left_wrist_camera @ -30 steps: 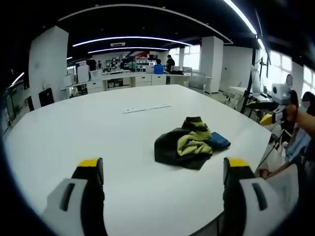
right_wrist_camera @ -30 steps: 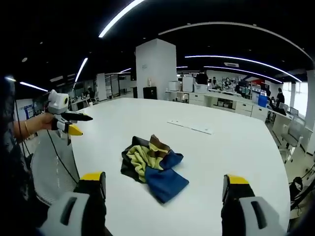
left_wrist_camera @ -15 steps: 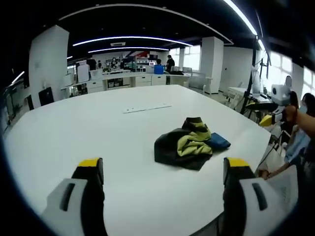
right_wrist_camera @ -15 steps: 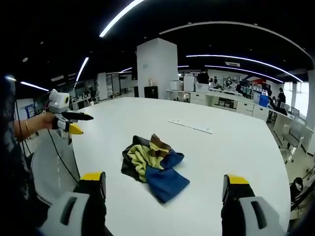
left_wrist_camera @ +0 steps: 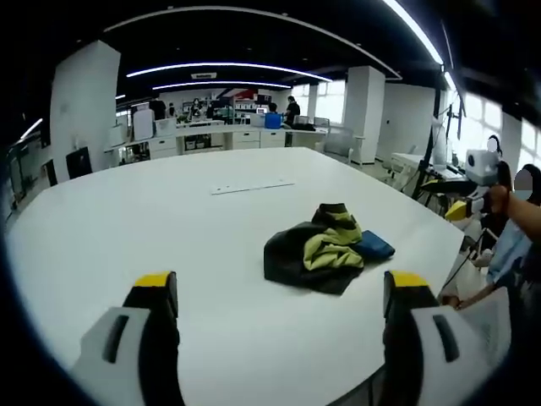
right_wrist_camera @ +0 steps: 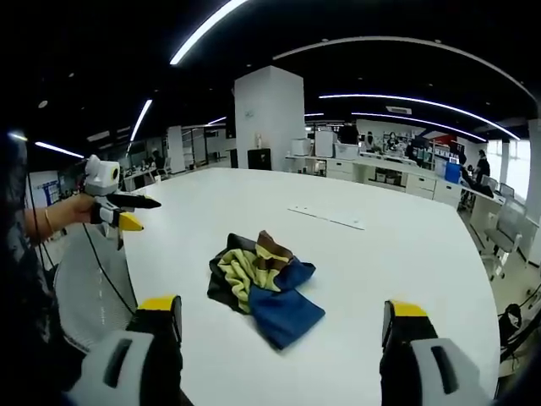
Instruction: Fold the garment on the visible template until the final outline fits inside the template.
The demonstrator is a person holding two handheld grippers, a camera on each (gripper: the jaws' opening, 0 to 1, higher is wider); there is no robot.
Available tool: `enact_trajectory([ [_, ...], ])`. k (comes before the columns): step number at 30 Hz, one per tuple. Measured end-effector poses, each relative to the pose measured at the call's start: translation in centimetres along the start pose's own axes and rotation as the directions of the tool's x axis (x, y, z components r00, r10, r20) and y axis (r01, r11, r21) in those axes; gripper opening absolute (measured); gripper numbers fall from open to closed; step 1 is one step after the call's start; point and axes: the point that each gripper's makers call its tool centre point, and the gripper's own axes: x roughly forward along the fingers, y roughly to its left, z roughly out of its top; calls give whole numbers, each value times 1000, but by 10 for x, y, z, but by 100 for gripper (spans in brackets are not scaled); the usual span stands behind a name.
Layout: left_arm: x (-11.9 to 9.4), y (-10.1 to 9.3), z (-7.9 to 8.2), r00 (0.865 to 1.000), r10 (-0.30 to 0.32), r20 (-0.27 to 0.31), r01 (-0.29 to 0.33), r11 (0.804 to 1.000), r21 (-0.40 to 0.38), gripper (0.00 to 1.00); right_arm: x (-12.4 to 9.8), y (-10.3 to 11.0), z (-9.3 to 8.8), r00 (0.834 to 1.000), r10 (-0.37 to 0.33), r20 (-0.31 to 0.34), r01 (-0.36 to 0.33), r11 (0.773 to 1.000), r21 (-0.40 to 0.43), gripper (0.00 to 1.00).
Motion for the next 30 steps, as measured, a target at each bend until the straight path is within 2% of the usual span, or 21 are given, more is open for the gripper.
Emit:
enact_trajectory([
  [11, 9, -1, 4, 1000, -20, 3, 20, 1000, 16, 99, 3, -5, -2, 1000, 3, 5, -3, 1000, 7, 100],
  [19, 21, -3, 8, 999, -40, 7, 40, 999, 34, 97, 10, -9, -5, 1000, 15, -4, -15, 1000, -1, 96],
  [30, 43, -6, 17, 994, -108, 28, 108, 994, 13, 85, 26, -11, -1, 998, 58, 9, -58, 998, -24, 75],
])
